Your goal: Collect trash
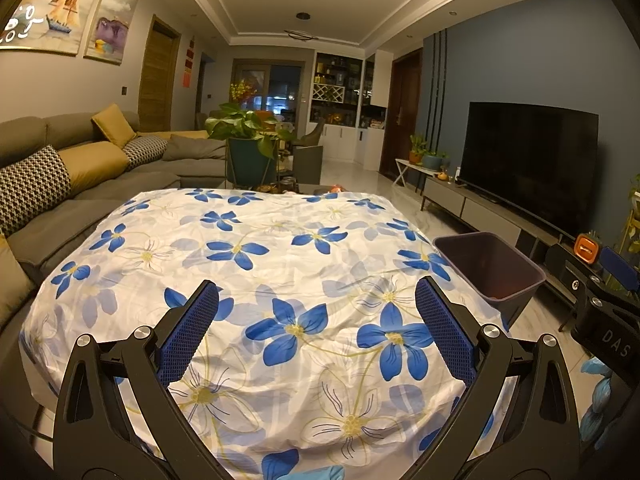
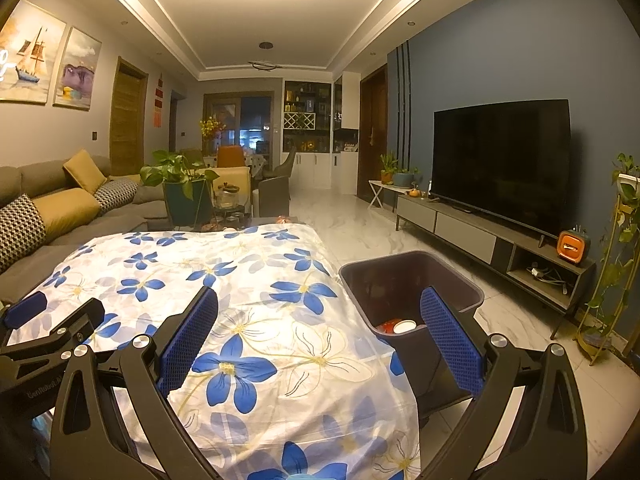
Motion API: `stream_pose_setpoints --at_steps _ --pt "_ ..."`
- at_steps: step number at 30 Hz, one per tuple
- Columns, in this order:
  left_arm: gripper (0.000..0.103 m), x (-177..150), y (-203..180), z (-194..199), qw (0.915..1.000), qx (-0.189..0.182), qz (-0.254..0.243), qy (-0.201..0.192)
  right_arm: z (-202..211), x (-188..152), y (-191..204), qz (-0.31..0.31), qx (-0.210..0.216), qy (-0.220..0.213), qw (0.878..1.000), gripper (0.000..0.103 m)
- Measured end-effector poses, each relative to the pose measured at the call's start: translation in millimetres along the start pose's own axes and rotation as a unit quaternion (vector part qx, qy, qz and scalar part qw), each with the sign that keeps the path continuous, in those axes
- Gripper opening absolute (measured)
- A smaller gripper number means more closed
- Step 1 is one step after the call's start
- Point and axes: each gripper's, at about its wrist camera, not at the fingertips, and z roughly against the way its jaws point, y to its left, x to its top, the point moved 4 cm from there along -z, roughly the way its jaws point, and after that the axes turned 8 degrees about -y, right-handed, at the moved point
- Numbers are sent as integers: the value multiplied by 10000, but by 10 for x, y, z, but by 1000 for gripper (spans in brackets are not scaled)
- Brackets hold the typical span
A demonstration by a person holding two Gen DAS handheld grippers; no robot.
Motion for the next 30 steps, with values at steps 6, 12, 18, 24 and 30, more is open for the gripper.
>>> stream_pose_setpoints --at_steps 6,12,18,24,30 --pt "97 1 -2 1 10000 7 1 -2 2 3 -5 9 -5 -23 10000 97" --pt "97 1 1 0 10000 11 6 -1 3 4 -1 13 -4 -24 10000 97" --pt "97 6 6 7 10000 12 6 -6 3 11 7 13 6 -39 10000 97" --pt "97 14 4 9 10000 15 9 -9 3 11 6 9 6 -39 10000 97" --pt "97 16 7 12 10000 16 12 -21 3 11 7 4 8 -40 10000 97"
